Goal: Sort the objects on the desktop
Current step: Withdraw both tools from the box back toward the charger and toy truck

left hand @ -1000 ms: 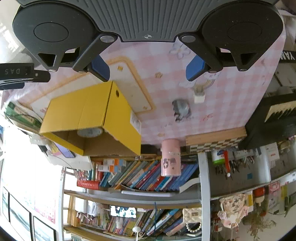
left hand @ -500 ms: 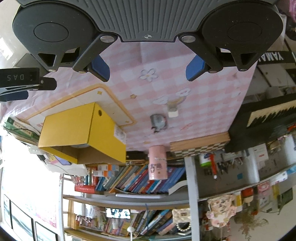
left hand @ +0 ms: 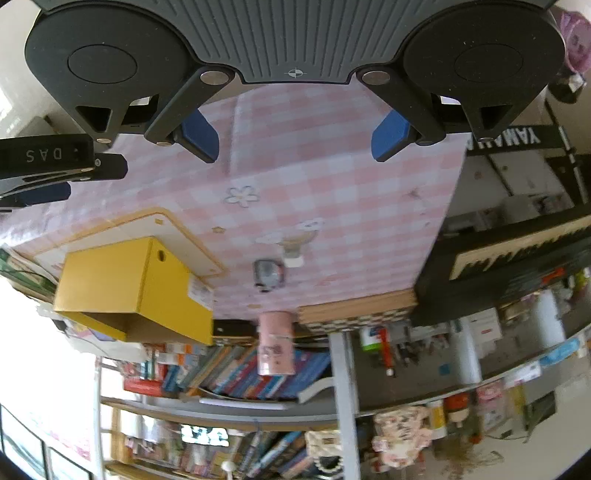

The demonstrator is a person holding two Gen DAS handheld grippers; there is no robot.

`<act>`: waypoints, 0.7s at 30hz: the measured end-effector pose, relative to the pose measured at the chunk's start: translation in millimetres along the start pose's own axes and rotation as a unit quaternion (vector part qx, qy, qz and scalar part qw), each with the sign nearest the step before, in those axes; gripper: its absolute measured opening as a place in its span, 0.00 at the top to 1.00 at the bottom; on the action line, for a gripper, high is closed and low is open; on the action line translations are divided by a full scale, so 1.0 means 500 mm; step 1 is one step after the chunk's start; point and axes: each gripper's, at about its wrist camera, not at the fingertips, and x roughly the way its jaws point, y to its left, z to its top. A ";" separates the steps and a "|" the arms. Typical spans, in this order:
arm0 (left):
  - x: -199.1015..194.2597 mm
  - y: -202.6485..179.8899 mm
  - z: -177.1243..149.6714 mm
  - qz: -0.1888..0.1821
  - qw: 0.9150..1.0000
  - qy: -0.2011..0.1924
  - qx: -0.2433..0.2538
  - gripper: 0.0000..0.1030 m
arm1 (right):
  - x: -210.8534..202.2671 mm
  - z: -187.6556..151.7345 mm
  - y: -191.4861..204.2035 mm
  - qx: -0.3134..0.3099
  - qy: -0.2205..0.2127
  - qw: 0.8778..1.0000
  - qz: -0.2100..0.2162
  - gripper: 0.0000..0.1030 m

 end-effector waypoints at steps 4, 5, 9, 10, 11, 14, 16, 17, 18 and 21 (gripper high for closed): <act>-0.005 0.024 -0.005 0.013 1.000 -0.002 -0.018 0.11 | 0.004 0.013 0.023 -0.009 -0.007 1.000 0.009 0.23; -0.006 0.027 -0.007 0.013 1.000 -0.003 -0.019 0.11 | 0.005 0.015 0.029 -0.012 -0.009 1.000 0.010 0.23; -0.006 0.033 -0.008 0.013 1.000 -0.006 -0.022 0.11 | 0.007 0.016 0.046 -0.021 -0.011 1.000 0.013 0.23; -0.005 0.034 -0.008 0.012 1.000 -0.007 -0.021 0.11 | 0.008 0.015 0.050 -0.024 -0.010 1.000 0.013 0.23; -0.004 0.035 -0.007 0.011 1.000 -0.008 -0.021 0.11 | 0.010 0.015 0.053 -0.026 -0.009 1.000 0.013 0.23; 0.000 0.034 -0.005 0.008 1.000 -0.011 -0.021 0.11 | 0.013 0.014 0.062 -0.037 -0.005 0.999 0.016 0.23; 0.003 0.036 -0.004 0.005 1.000 -0.013 -0.020 0.11 | 0.015 0.016 0.069 -0.045 -0.005 0.999 0.016 0.23; 0.004 0.037 -0.003 0.004 1.000 -0.014 -0.021 0.11 | 0.016 0.018 0.072 -0.049 -0.005 0.999 0.016 0.23; 0.005 0.039 -0.001 0.003 1.000 -0.017 -0.022 0.11 | 0.016 0.020 0.076 -0.052 -0.005 0.999 0.016 0.23; 0.007 0.043 0.003 0.000 0.999 -0.025 -0.025 0.11 | 0.016 0.025 0.081 -0.059 -0.008 0.998 0.014 0.25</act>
